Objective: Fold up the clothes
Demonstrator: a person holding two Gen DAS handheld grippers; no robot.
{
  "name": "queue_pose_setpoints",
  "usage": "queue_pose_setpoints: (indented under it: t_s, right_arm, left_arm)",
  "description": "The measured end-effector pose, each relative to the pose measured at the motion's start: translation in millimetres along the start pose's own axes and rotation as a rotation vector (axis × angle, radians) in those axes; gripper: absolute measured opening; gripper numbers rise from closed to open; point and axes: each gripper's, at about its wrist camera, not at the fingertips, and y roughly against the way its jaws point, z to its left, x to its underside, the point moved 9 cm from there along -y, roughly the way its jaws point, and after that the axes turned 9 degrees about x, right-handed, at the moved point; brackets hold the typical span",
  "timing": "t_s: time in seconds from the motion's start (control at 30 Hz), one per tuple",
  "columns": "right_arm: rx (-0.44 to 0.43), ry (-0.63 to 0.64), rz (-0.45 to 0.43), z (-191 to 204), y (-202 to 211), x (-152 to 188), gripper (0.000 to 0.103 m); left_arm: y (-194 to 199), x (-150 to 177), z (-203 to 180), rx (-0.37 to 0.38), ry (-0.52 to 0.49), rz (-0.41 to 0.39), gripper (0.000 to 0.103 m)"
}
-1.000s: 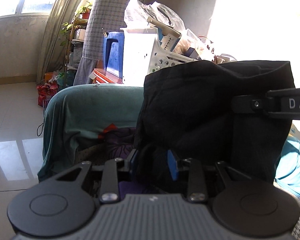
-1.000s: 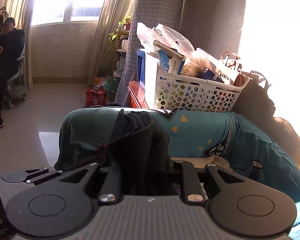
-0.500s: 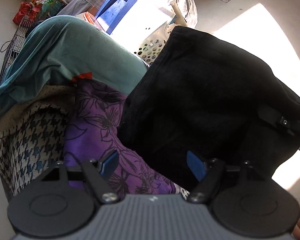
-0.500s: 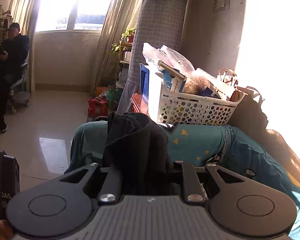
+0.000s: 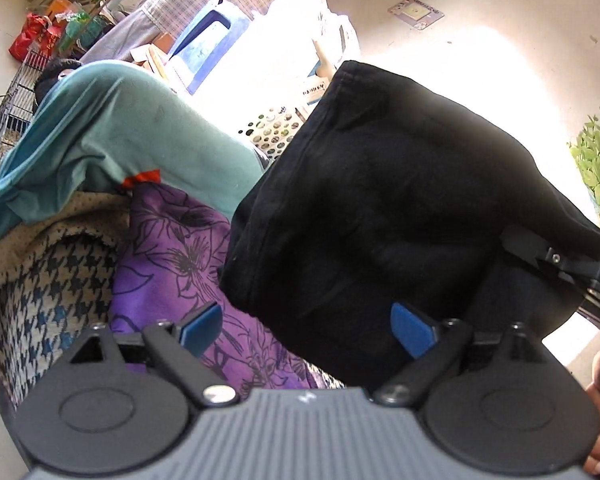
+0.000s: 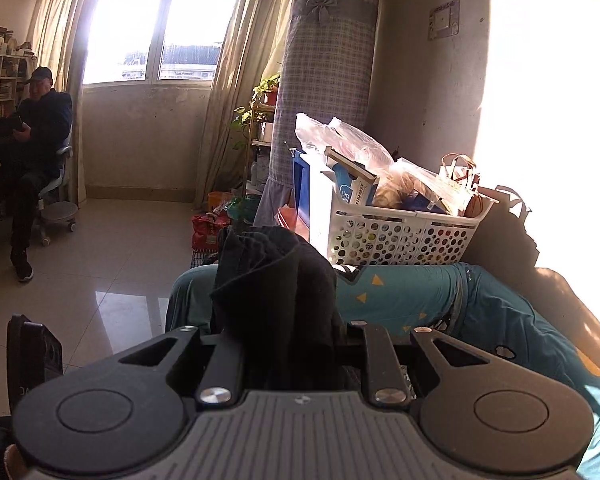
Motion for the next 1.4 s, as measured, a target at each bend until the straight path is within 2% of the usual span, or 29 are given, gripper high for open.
queue_pose_setpoints:
  t_s: [0.17, 0.3, 0.4, 0.6, 0.7, 0.77, 0.83, 0.93, 1.03, 1.1, 1.27, 1.4]
  right_arm:
    - [-0.075, -0.02, 0.039, 15.0, -31.0, 16.5, 0.018]
    - [-0.121, -0.024, 0.097, 24.2, -69.4, 38.3, 0.019]
    - [-0.117, -0.025, 0.146, 19.7, -100.3, 55.4, 0.019]
    - [0.005, -0.036, 0.187, -18.1, -151.2, 73.8, 0.022]
    - [0.075, -0.131, 0.172, -42.4, -163.2, 71.7, 0.039]
    - [0.129, -0.249, 0.155, -64.3, -164.7, 67.7, 0.057]
    - [0.155, -0.333, 0.137, -80.4, -159.4, 64.9, 0.057]
    - [0.148, -0.372, 0.132, -86.2, -141.2, 69.7, 0.057]
    - [0.097, -0.409, 0.158, -79.4, -118.8, 91.6, 0.058]
    - [0.103, -0.424, 0.185, -77.8, -110.5, 110.6, 0.058]
    - [0.1, -0.524, 0.246, -79.0, -108.7, 155.2, 0.058]
    - [0.085, -0.587, 0.249, -79.7, -118.5, 167.4, 0.058]
  left_arm:
    - [3.5, 0.6, 28.1, -0.23, -0.039, -0.007, 0.095]
    - [-13.1, -4.3, 36.1, -0.317, -0.088, -0.005, 0.095]
    - [-31.5, -6.2, 42.8, -0.361, -0.094, 0.016, 0.095]
    - [-60.0, -10.2, 52.2, -0.376, -0.005, 0.044, 0.095]
    - [-60.6, -8.1, 52.9, -0.383, 0.004, 0.039, 0.095]
    - [-60.4, -8.9, 56.8, -0.395, 0.007, 0.036, 0.095]
    - [-59.5, -10.2, 61.1, -0.409, 0.011, 0.031, 0.095]
    - [-59.7, -11.7, 61.4, -0.399, 0.004, 0.042, 0.095]
    - [-60.0, -13.1, 60.7, -0.384, -0.004, 0.055, 0.095]
    - [-60.3, -14.0, 60.3, -0.373, -0.01, 0.065, 0.095]
    - [-71.6, -17.3, 57.5, -0.32, -0.084, 0.183, 0.098]
    - [-82.5, -30.3, 56.7, -0.266, -0.188, 0.252, 0.099]
